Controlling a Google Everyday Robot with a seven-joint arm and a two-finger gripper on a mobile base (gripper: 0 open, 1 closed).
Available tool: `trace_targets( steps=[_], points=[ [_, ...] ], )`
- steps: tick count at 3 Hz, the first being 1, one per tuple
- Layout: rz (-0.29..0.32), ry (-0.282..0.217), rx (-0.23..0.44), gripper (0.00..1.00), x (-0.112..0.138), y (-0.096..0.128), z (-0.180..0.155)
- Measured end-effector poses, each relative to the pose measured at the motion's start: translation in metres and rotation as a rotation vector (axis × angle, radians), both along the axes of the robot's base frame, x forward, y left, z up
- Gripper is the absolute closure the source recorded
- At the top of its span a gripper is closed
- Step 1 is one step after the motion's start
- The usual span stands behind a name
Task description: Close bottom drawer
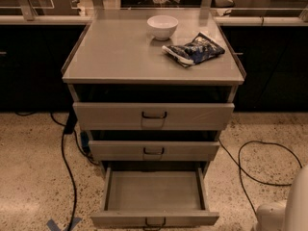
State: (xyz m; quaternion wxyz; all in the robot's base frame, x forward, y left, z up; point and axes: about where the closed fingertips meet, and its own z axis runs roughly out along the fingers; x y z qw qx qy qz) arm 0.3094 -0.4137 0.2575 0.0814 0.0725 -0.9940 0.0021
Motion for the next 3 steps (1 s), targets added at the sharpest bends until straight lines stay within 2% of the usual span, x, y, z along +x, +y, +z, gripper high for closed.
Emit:
trace_targets(
  steps=[2,3],
  points=[
    [0.004,0.024,0.011,0.0,0.004,0.005,-0.014],
    [-0.011,0.041,0.047,0.0,0.009,0.01,-0.033]
  ],
)
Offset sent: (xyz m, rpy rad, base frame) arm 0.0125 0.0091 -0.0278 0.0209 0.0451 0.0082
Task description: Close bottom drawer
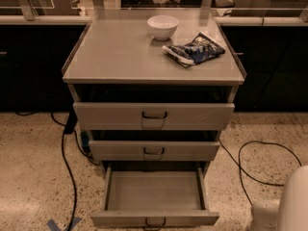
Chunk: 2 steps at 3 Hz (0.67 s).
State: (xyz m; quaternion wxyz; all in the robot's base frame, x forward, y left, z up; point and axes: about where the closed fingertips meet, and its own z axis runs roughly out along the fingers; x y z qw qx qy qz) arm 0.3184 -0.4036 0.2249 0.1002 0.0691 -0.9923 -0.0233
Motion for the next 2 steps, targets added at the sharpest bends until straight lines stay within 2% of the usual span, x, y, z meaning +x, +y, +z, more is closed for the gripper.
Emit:
trace_targets(
  steps=[1,2],
  points=[
    [-0.017,0.017,0.051,0.0,0.006,0.007,-0.023],
    [0.0,0.046,0.067,0.0,0.003,0.014,-0.038]
  ],
)
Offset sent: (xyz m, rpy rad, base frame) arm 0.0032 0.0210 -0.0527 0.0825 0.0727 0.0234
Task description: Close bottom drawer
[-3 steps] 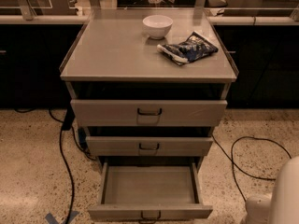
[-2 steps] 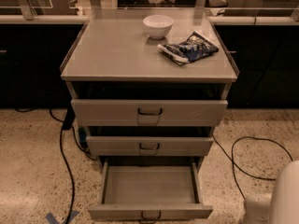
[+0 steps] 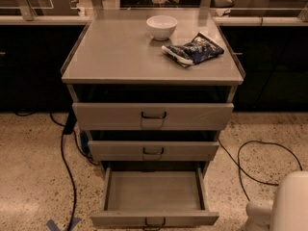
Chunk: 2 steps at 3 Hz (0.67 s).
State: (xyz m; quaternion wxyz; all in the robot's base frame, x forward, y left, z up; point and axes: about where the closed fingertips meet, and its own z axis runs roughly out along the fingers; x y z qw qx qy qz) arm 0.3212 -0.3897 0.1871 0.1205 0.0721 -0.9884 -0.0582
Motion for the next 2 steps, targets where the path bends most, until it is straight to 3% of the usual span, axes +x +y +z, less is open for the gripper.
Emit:
trace_targets(
  steps=[1,2],
  points=[
    [0.04,0.022,-0.002,0.0,-0.0058,0.0094,-0.0121],
    [0.04,0.023,-0.002,0.0,-0.0067,0.0096,-0.0125]
  ],
)
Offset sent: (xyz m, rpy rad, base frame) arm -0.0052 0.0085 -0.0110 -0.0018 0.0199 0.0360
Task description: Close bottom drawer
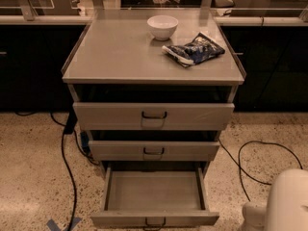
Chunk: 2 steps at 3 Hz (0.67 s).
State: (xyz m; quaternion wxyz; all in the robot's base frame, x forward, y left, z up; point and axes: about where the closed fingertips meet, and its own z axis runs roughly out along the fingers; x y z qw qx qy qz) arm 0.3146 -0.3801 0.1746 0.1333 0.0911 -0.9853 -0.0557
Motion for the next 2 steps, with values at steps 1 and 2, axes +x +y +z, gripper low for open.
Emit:
trace_targets(
  steps=[1,2],
  points=[
    [0.004,0.034,0.001,0.0,-0.007,0.003,-0.01],
    [0.028,0.064,0.0,0.0,-0.009,0.011,-0.021]
  ],
)
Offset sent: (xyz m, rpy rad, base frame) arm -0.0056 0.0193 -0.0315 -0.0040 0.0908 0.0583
